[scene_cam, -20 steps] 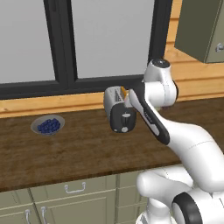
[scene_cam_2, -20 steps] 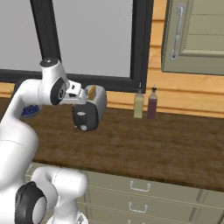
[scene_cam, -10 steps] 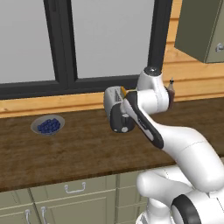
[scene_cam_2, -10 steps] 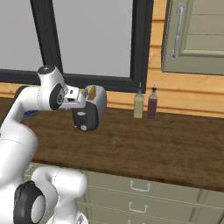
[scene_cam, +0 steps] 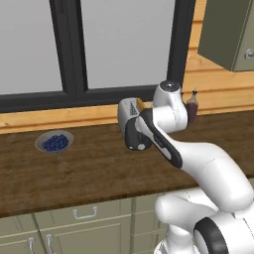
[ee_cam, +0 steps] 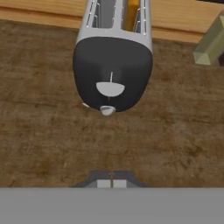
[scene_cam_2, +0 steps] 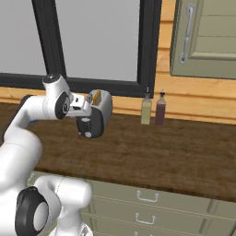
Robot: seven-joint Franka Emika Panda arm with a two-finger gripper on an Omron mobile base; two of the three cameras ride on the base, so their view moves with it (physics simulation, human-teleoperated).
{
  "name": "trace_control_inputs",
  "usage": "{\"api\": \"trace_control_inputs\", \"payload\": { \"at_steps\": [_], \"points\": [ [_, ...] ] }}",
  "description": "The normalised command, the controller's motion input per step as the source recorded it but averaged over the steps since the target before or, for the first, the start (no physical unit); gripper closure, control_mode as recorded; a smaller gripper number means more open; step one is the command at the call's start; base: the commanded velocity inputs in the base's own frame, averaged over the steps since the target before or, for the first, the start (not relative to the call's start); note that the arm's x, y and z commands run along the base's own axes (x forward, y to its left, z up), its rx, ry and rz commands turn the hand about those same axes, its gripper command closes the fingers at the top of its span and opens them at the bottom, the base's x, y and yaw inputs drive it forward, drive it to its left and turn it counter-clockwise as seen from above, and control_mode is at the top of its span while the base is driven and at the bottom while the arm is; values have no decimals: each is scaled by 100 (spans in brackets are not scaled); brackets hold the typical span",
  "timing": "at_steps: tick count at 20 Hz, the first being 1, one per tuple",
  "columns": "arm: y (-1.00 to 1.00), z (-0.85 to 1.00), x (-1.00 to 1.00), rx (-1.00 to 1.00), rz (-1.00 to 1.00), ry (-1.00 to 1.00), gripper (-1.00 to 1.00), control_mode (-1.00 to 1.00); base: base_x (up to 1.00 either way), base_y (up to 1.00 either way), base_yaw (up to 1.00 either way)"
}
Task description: Start the toaster. Once the lever pops up, take the bread to the plate on the dining counter.
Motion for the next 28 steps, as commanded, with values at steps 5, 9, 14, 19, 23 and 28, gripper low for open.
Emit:
{"api": "trace_control_inputs", "payload": {
  "at_steps": [5,9,14,19,23,28],
  "points": [
    [0,-12,18,0,0,0,100,-100,0,0,0],
    [0,-10,18,0,0,0,100,-100,0,0,0],
    [0,-8,20,0,0,0,100,-100,0,0,0],
    [0,-9,18,0,0,0,100,-100,0,0,0],
    [4,-12,22,0,0,0,100,-100,0,0,0],
    [5,-13,26,0,0,0,100,-100,0,0,0]
  ]
}}
